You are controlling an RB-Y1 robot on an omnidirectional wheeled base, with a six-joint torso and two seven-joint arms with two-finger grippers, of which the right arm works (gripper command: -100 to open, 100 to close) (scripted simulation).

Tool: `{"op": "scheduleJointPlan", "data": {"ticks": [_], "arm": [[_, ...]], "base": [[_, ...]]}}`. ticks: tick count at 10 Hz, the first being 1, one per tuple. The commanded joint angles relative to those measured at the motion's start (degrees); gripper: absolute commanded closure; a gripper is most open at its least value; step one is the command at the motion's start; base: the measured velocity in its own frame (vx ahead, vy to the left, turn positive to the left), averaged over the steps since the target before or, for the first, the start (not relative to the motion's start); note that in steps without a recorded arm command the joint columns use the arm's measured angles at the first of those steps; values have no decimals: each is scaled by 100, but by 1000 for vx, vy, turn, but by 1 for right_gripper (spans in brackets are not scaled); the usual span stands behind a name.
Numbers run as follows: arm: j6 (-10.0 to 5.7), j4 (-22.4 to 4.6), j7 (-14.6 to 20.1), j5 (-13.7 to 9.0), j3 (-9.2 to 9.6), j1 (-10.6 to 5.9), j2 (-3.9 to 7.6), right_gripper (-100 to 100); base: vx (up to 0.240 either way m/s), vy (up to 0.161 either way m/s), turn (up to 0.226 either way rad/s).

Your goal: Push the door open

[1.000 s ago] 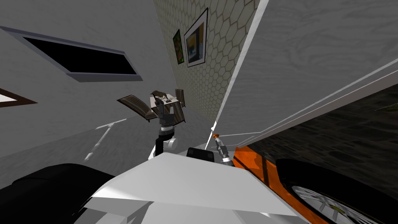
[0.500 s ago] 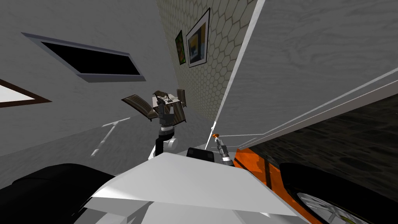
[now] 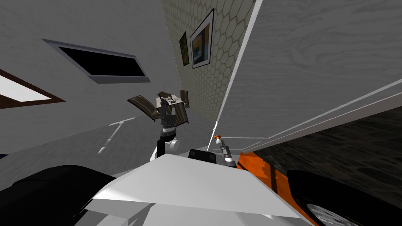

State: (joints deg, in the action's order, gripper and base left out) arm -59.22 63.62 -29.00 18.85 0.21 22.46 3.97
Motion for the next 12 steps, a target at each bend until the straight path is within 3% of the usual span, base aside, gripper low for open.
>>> {"op": "scheduleJointPlan", "data": {"ticks": [1,5,12], "arm": [[46,-83,-189,8,-32,-94,40,-100],[147,-262,-600,27,-100,-298,124,-100],[401,-712,-1629,72,-272,-810,325,-100]], "base": [[-46,4,-7],[-87,21,-24],[-100,45,-7]]}}
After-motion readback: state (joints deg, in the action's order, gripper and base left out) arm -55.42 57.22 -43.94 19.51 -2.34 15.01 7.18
